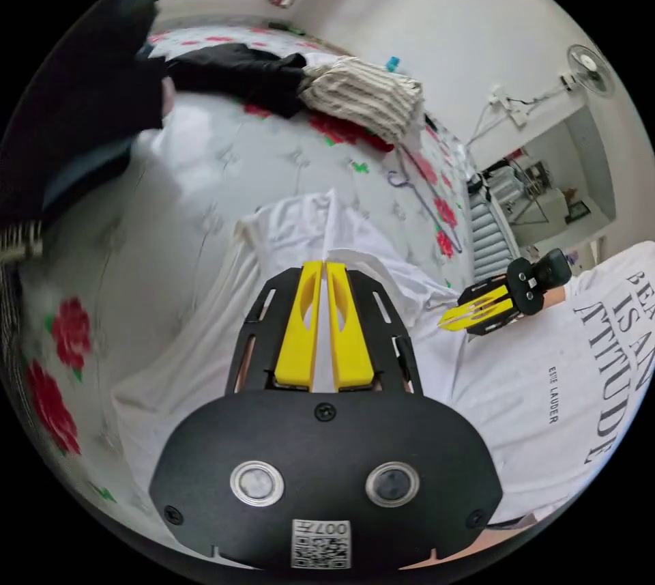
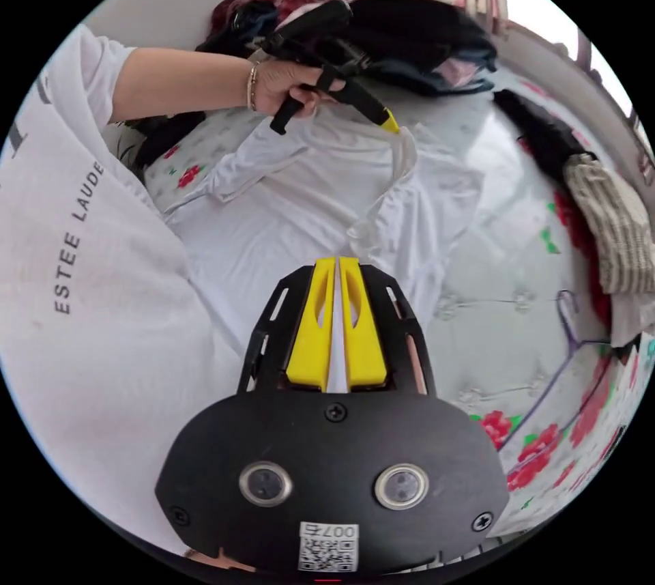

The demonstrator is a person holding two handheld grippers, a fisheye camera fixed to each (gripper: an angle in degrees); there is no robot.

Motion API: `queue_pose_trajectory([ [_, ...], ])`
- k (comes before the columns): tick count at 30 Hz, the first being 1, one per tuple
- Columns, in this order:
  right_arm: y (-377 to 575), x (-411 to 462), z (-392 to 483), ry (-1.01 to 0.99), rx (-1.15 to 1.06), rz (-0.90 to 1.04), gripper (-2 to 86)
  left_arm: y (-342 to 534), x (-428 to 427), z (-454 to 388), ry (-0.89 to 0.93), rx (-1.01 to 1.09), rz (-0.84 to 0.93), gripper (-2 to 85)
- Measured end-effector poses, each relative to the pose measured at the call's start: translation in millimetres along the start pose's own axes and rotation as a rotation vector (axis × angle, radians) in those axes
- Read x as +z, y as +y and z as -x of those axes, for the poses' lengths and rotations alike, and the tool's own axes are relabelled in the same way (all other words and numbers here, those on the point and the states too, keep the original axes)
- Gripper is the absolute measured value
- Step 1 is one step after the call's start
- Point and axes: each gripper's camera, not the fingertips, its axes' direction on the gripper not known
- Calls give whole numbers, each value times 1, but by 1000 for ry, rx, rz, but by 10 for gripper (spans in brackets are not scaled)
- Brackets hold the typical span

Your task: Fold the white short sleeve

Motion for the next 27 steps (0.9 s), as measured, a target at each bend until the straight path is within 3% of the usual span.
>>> queue_pose_trajectory([
  [2, -4, 31, 9, -86, 13, 101, 4, 25, 3, 8, -33, -92, 14, 23],
  [5, -7, 30, 19, -73, 5, 86, 6, 49, -3, 7, -43, -155, -2, 40],
  [11, -19, 17, -13, 18, 177, -21, 6, 44, -7, -28, -30, -82, -28, 55],
  [15, -30, 39, -26, -6, 232, 16, 6, 33, 13, -57, 3, -39, 0, 69],
  [27, -39, 51, 1, -62, 77, 75, 2, 42, 35, -81, 2, -65, 81, 58],
])
